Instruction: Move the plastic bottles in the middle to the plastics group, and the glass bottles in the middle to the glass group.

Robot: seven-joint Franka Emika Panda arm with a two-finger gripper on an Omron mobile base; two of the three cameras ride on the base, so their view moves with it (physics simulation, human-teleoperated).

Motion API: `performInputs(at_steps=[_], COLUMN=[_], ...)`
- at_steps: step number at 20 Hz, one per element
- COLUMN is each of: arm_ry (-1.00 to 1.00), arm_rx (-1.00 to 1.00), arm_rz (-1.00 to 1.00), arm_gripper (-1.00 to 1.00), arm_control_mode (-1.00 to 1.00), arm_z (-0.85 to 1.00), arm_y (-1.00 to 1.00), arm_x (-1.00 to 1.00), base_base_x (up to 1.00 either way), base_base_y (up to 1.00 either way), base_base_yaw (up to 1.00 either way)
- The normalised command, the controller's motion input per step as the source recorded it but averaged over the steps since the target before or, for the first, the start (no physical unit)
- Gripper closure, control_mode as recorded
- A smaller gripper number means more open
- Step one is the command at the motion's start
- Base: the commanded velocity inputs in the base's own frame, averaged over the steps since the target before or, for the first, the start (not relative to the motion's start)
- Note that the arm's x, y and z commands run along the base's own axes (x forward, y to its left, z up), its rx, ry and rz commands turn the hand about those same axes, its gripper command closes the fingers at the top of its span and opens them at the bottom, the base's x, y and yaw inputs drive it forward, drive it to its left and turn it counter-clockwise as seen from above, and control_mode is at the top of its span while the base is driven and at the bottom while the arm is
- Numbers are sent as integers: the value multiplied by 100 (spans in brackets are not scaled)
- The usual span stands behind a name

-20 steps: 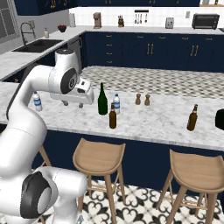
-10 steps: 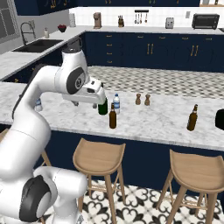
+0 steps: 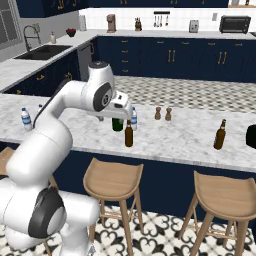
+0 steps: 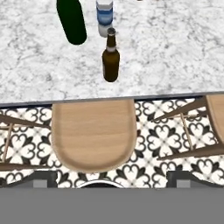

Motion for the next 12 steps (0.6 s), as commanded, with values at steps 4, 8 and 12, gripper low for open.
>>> performInputs(at_steps=[4, 8, 12], arm_ry=[-13, -24, -16], arm_rx=[0, 0, 0], arm_rz=[0, 0, 0], arm_gripper=[-100, -100, -100], arm_control_mode=[-100, -100, -100], arm_z=[-43, -43, -24], arm_y=[0, 0, 0], arm_x=[29, 28, 25], base_base_x=[0, 0, 0], base_base_y=[0, 0, 0], base_base_yaw=[0, 0, 0])
